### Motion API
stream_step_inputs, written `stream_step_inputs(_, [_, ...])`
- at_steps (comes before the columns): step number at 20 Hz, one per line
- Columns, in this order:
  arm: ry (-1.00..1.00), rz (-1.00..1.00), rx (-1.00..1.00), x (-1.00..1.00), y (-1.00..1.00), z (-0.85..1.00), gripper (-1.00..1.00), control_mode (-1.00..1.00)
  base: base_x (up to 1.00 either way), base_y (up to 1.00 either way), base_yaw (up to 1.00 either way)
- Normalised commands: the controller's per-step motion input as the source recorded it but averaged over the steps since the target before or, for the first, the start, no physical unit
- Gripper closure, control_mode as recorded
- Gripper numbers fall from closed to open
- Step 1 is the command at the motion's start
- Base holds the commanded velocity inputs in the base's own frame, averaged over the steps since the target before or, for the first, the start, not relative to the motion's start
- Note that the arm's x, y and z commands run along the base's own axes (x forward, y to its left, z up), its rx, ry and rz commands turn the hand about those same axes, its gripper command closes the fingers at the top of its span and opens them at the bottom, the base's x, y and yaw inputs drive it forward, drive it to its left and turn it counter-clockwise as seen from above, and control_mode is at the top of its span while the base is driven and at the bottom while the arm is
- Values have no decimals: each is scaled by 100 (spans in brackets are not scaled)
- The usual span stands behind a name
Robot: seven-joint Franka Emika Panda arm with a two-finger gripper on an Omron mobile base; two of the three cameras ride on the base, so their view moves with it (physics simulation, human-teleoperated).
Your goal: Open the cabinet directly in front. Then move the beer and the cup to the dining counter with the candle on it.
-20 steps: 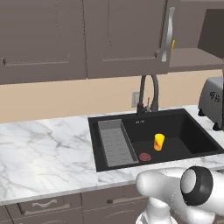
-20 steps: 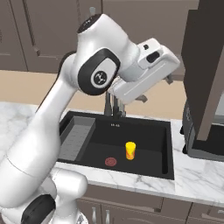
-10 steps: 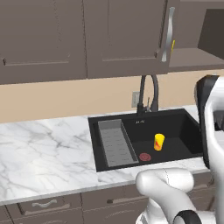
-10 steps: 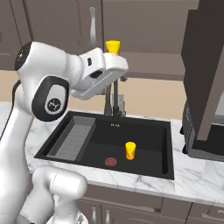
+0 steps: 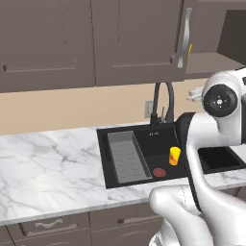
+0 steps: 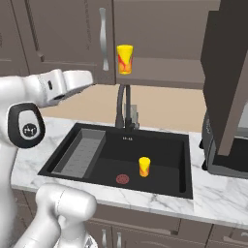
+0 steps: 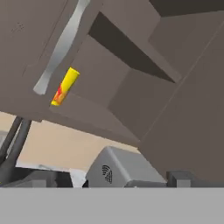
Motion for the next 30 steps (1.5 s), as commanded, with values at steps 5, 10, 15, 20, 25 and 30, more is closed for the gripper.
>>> stream_step_inputs(5, [-28, 9, 8, 44, 90, 11, -100, -100, 0, 0, 0])
stream_step_inputs(10, [-15, 10, 17, 38, 32, 15, -100, -100, 0, 0, 0])
stream_step_inputs(15, [8, 2, 23, 32, -38, 0, -100, -100, 0, 0, 0])
stream_step_inputs(20, [-1, 13, 11, 28, -29, 16, -100, -100, 0, 0, 0])
stream_step_inputs(25, [-11, 21, 0, 5, -6, 14, -100, -100, 0, 0, 0])
stream_step_inputs(30, [-10, 18, 0, 10, -13, 10, -100, -100, 0, 0, 0])
